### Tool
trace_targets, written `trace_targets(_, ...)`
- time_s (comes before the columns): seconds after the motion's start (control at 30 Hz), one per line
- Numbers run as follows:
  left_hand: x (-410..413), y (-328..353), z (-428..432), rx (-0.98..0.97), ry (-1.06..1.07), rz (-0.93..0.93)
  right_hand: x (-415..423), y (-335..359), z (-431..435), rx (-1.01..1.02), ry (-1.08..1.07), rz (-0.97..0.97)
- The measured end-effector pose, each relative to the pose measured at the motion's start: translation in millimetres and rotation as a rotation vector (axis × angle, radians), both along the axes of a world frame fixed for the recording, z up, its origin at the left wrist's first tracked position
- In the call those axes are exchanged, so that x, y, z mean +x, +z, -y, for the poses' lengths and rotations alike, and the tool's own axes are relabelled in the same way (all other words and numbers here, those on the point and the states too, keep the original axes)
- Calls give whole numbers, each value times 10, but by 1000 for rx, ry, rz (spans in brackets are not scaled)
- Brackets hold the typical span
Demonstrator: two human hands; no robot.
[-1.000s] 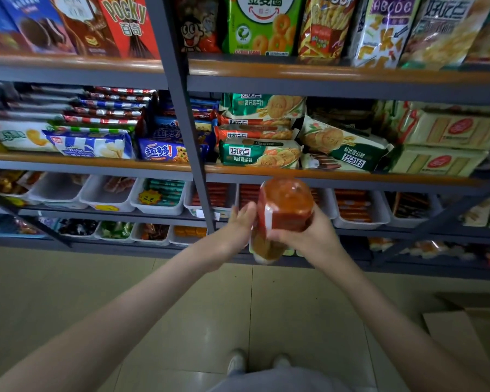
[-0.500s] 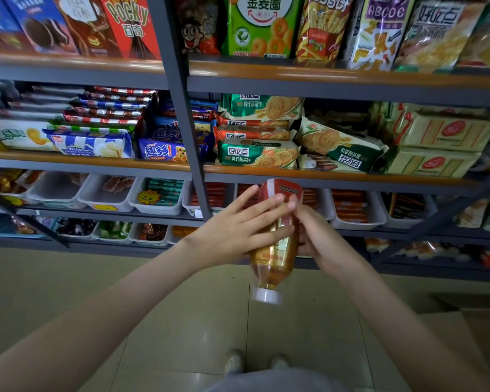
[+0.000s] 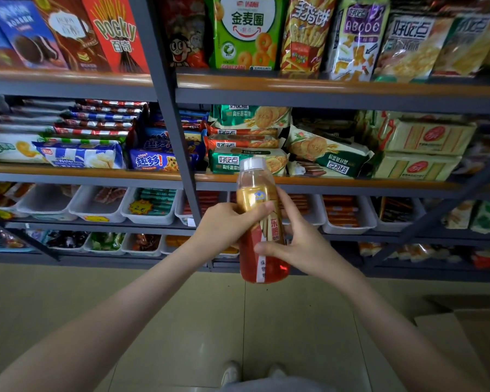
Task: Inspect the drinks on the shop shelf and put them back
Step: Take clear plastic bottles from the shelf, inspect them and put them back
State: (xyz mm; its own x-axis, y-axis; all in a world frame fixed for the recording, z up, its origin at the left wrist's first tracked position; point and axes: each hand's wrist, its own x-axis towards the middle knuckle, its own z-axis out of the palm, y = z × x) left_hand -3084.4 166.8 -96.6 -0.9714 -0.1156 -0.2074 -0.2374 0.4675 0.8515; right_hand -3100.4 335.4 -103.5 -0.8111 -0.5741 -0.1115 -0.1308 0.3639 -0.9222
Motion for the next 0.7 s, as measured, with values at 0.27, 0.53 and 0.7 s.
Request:
trace_targets(0.27,26,209,7,285,-221,75,-37,-128,-122,-684,-160,405)
trace_targets(0.53,-66,163,-277,478,-324,121,-237,-51,-295,-535,-119,331)
trace_targets(0.7,-93,183,-417,184,-337,-88,-365,-54,-483,-696,-190,407)
